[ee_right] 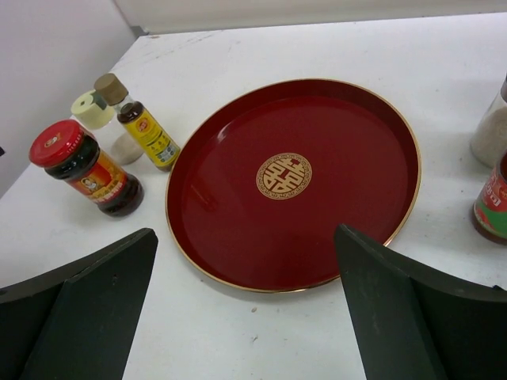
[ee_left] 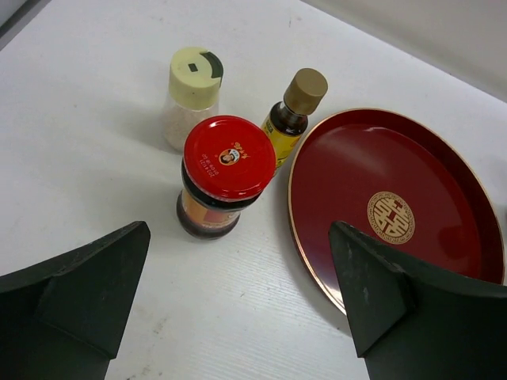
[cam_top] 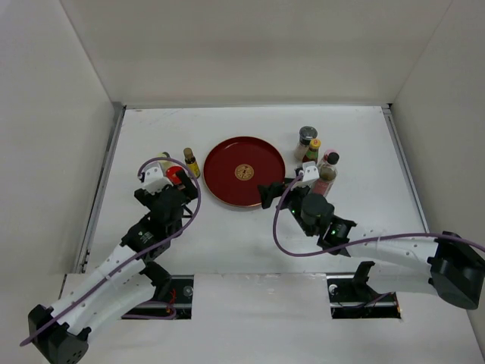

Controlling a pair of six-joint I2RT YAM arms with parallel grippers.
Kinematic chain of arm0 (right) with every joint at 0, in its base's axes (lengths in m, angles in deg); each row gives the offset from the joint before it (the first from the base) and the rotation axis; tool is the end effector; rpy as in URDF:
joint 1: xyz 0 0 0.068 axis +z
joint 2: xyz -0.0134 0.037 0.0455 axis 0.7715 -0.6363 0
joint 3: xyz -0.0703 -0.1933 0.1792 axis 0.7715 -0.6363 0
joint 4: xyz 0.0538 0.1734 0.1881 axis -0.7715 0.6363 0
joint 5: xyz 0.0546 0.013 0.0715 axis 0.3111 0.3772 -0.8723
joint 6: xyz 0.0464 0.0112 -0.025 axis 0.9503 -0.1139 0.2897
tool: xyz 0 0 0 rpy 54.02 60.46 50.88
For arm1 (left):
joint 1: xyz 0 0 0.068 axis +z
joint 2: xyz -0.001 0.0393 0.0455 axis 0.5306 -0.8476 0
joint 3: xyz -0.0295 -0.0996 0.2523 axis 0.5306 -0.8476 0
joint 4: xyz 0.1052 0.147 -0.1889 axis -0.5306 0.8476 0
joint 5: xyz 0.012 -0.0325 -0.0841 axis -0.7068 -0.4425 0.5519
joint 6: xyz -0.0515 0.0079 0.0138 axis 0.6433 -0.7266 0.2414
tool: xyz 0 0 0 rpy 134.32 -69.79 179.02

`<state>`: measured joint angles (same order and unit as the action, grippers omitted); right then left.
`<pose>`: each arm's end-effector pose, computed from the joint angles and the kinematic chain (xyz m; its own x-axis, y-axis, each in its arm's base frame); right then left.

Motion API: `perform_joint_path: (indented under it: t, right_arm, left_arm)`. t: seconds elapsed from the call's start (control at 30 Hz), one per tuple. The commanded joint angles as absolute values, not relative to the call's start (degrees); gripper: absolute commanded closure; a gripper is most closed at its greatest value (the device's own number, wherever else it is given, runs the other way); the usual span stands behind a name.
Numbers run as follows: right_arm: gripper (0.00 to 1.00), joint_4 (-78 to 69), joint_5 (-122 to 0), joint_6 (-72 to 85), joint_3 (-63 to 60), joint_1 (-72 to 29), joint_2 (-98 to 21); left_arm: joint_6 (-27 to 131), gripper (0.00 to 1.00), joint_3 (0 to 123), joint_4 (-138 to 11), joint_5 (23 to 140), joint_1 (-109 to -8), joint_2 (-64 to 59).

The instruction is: Organize the condiment bottles

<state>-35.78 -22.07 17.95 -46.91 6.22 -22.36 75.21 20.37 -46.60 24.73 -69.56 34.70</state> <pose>0.1518 0.1974 0.2548 -0.1717 0.2253 -0.9590 -0.3909 0.8780 0.2762 0.1380 -0.0725 0.2692 -0.1591 -0.3531 -0.9220 -0.2886 0.9097 -0.2986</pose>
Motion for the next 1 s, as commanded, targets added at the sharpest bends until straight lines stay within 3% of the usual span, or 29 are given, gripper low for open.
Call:
perform_joint_path:
  t: [0.0, 0.33, 0.53, 0.57, 0.63, 0.7, 0.73, 0.83, 0.87, 0.9, 0.97]
  right_arm:
    - [0.00, -38.95, -22.56, 18.92, -46.01, 6.16, -23.17]
    - [0.00, -38.94, -21.68, 18.21, -45.66, 6.16, -24.49]
    - [0.00, -38.59, -22.38, 16.64, -45.57, 6.07, -25.98]
    - [0.00, -38.42, -22.21, 16.11, -45.40, 6.07, -26.07]
    - [0.00, -38.77, -22.46, 16.01, -45.48, 5.98, -26.42]
    - [0.00, -38.77, -23.69, 16.10, -45.57, 5.89, -26.34]
    - [0.02, -38.59, -25.09, 16.02, -45.48, 5.98, -26.25]
    - [0.54, -38.50, -28.70, 15.84, -45.39, 5.98, -25.72]
    - [0.65, -38.59, -28.80, 16.19, -45.48, 5.98, -25.72]
    - [0.69, -38.24, -29.06, 16.45, -45.48, 5.81, -25.72]
    - [0.68, -37.89, -29.06, 16.46, -45.48, 5.63, -25.29]
  left_arm:
    - [75.30, 0.00, 21.23, -46.99, 24.40, -69.35, 36.37]
    - [74.16, 0.00, 19.91, -47.00, 23.34, -69.00, 41.56]
    - [72.67, 0.00, 22.11, -47.69, 22.98, -68.65, 37.53]
    - [72.05, 0.10, 22.02, -48.74, 23.25, -68.74, 36.56]
    - [70.39, 0.42, 22.02, -50.68, 23.78, -68.74, 34.37]
    - [69.24, 0.45, 22.72, -51.12, 24.65, -68.82, 32.08]
    - [68.45, 0.37, 23.33, -51.30, 25.09, -68.91, 30.07]
    - [68.18, 0.11, 24.04, -51.74, 24.57, -68.30, 26.46]
    - [68.01, 0.08, 24.57, -51.74, 24.31, -67.69, 24.96]
    - [67.83, 0.06, 24.83, -51.92, 24.48, -66.90, 23.56]
    - [67.57, 0.04, 25.10, -52.79, 25.01, -65.67, 20.66]
